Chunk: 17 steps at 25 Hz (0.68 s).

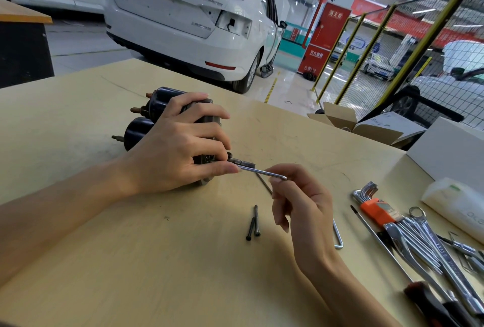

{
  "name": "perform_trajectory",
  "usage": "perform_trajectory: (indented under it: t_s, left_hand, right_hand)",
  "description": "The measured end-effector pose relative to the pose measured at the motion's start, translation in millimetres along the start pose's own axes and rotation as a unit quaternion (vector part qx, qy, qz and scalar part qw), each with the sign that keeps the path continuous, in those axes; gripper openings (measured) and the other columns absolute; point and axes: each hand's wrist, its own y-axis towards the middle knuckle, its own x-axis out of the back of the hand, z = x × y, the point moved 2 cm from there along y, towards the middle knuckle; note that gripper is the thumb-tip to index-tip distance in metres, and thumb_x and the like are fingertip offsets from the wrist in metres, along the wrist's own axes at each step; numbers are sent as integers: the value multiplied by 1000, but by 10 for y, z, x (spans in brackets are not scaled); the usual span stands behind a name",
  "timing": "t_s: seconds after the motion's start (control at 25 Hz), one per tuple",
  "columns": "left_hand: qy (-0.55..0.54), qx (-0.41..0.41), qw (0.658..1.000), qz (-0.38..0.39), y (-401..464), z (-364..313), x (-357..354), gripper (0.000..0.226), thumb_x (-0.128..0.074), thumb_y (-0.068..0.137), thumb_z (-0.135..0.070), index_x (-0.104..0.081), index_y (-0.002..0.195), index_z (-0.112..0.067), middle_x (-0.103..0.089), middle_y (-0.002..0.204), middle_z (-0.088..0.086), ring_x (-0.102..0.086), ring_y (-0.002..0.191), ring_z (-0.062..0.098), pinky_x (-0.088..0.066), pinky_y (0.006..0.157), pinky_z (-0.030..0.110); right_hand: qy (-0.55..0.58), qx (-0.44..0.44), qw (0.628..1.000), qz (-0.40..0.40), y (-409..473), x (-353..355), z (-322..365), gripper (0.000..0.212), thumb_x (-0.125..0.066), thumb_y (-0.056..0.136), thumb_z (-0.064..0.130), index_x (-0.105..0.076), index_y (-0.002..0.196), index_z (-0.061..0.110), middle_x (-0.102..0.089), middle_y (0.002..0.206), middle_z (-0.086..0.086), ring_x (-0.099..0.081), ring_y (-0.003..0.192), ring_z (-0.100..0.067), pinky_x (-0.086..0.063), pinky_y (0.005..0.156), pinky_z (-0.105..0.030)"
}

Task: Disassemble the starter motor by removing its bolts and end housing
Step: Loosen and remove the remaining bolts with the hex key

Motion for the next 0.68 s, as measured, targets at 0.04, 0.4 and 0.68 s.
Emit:
perform_trajectory:
  t_s: [0.04,0.4,0.68]
  left_hand:
    - [0,0,1000,0,0,2,-1,30,-62,92,-49,-74,77,-26,-71,94,-16,-54,123,17,-21,116,42]
    - [-2,-3,1000,1,0,9,-2,27,-66,89,-49,-74,77,-26,-71,93,-16,-54,123,17,-24,115,45]
    - [5,-2,1000,1,3,-5,3,26,-71,86,-48,-72,75,-25,-70,93,-15,-55,123,18,-24,115,45]
  right_hand:
    - [2,-1,1000,-4,1,1,2,12,-59,82,10,-69,80,15,-47,56,1,-39,41,-12,-32,41,-22]
    - [11,-16,1000,-15,9,-21,1,25,-47,98,16,-62,79,9,-44,49,-3,-35,38,-13,-27,38,-21]
    - [21,-33,999,-5,5,-30,34,53,-41,102,26,-60,54,16,-42,44,-8,-35,37,-16,-24,39,-27]
